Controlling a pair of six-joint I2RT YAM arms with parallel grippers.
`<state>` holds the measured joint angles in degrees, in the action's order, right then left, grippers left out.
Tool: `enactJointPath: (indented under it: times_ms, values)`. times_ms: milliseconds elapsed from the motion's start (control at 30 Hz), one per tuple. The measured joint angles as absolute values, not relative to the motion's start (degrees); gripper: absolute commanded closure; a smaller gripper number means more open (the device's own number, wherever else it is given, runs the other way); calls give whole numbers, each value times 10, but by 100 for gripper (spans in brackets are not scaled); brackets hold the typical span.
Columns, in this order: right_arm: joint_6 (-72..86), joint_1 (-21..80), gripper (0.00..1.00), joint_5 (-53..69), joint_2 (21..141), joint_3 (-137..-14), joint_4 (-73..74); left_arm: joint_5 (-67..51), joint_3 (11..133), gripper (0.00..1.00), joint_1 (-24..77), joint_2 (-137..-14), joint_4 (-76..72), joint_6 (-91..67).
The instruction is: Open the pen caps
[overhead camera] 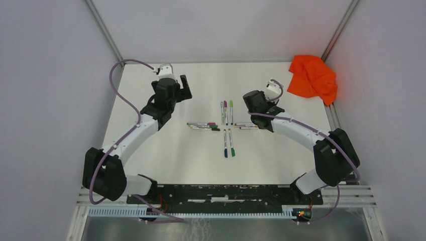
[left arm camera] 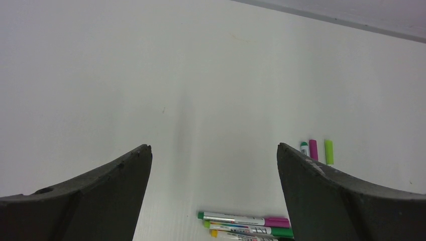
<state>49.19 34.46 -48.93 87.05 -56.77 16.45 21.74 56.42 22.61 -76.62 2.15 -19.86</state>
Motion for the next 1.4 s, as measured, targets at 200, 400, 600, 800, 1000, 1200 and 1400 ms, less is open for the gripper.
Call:
enactJointPath:
  times_ms: [200,400,600,800,1000,1200,1400]
  values:
    - [554,319,61,-447,878,-554,165,208,566,0,226,-773,29,-199]
    - [593,309,62,-401,898,-525,150,204,566,0,226,-773,30,-199]
    - [615,309,62,-364,923,-525,137,204,566,0,226,-773,30,-199]
    - [624,309,62,-347,926,-525,132,204,566,0,226,-778,30,-199]
    - [633,309,63,-331,928,-521,128,204,566,0,226,-783,32,-199]
    - [641,309,63,-316,932,-510,127,204,566,0,226,-784,33,-199]
    - [647,309,63,-303,939,-507,127,204,566,0,226,-788,33,-199]
